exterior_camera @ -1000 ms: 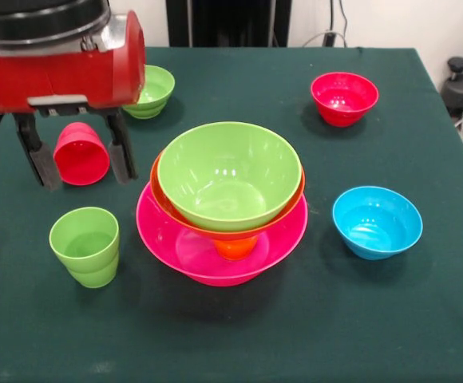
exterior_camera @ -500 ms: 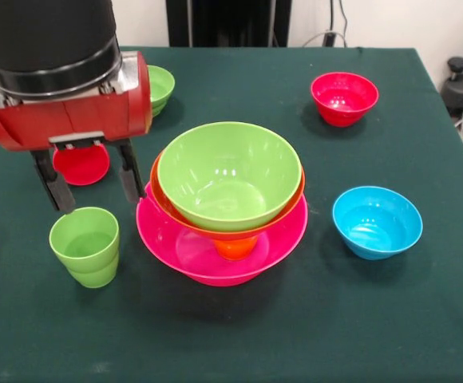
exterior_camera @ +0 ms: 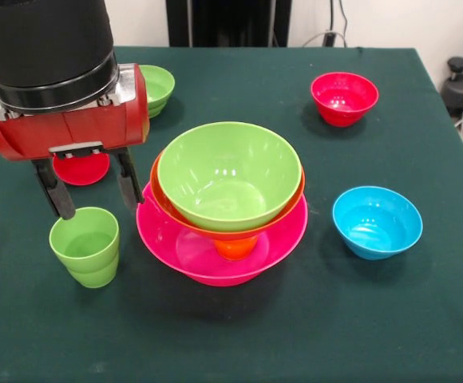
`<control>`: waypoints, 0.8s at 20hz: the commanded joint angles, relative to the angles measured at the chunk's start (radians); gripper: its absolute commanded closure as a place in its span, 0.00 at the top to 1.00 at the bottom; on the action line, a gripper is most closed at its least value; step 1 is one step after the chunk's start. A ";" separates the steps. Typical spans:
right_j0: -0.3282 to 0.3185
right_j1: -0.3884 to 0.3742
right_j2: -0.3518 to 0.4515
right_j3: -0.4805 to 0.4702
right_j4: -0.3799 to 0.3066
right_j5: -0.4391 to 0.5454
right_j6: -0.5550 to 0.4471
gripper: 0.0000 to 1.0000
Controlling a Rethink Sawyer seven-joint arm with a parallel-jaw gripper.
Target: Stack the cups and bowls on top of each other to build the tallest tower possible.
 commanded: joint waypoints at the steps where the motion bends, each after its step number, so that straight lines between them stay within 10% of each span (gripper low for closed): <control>1: -0.019 -0.020 0.057 0.078 -0.028 -0.024 -0.299 1.00; 16: -0.006 0.029 0.065 0.018 -0.079 -0.015 -0.355 1.00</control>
